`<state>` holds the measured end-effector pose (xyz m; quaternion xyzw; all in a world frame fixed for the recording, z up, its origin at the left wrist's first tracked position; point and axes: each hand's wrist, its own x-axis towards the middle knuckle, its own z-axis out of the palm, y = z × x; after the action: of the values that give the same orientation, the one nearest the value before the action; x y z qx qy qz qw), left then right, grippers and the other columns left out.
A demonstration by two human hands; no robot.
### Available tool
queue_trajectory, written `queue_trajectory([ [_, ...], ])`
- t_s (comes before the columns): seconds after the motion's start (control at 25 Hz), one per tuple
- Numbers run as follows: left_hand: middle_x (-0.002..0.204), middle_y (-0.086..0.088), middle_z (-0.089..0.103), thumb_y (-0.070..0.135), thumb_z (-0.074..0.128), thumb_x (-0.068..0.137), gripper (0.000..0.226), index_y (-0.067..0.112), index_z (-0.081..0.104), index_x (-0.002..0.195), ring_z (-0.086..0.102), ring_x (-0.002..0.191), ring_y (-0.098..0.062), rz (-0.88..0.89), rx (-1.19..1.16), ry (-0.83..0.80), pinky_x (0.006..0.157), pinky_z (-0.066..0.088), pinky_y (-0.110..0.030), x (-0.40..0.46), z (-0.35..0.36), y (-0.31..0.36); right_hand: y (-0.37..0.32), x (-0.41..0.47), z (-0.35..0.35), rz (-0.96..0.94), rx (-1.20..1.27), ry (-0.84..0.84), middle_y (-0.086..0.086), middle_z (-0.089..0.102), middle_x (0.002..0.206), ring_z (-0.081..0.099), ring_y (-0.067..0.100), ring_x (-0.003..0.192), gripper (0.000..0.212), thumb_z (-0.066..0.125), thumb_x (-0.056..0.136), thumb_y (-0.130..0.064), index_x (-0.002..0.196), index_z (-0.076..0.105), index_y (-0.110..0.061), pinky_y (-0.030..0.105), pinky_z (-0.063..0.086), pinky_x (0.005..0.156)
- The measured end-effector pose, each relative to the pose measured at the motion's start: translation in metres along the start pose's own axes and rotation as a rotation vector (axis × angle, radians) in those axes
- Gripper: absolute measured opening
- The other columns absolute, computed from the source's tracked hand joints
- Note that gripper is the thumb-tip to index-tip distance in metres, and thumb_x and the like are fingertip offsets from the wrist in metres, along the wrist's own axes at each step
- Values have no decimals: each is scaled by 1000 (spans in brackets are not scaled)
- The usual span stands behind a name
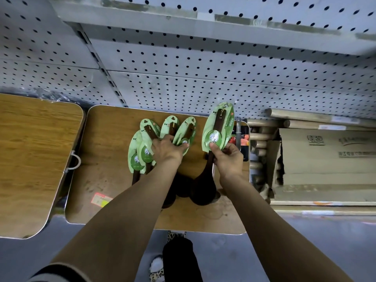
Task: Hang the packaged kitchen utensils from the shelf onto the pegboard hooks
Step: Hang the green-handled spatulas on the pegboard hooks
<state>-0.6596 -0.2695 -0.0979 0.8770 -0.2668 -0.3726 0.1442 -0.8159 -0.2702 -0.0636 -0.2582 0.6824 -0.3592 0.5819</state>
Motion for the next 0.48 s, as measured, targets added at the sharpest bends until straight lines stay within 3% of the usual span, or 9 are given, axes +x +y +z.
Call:
queue_trajectory([
  [0.16,128,-9,49,41,81,73,47,18,65,111,47,123,-27,3,2,10,97,42,-37,-2,0,0,0,-8,-6,-10,-6,0,0,74,83,74,22,86,17,78,84,-13,96,67,-8,48,59,88],
  [0.28,106,-9,68,34,82,75,35,12,70,99,64,103,-29,22,-126,-47,84,50,-32,-11,-8,-3,-2,-20,-8,-34,3,-7,2,75,85,73,29,89,14,81,82,-16,86,67,-16,52,58,88],
  [0.48,95,-8,70,29,82,74,26,14,62,82,64,90,-26,185,-154,-111,78,48,-30,-61,-42,-11,-12,-63,-28,-116,64,3,5,72,87,68,23,83,15,80,83,-13,87,65,-16,48,59,87],
])
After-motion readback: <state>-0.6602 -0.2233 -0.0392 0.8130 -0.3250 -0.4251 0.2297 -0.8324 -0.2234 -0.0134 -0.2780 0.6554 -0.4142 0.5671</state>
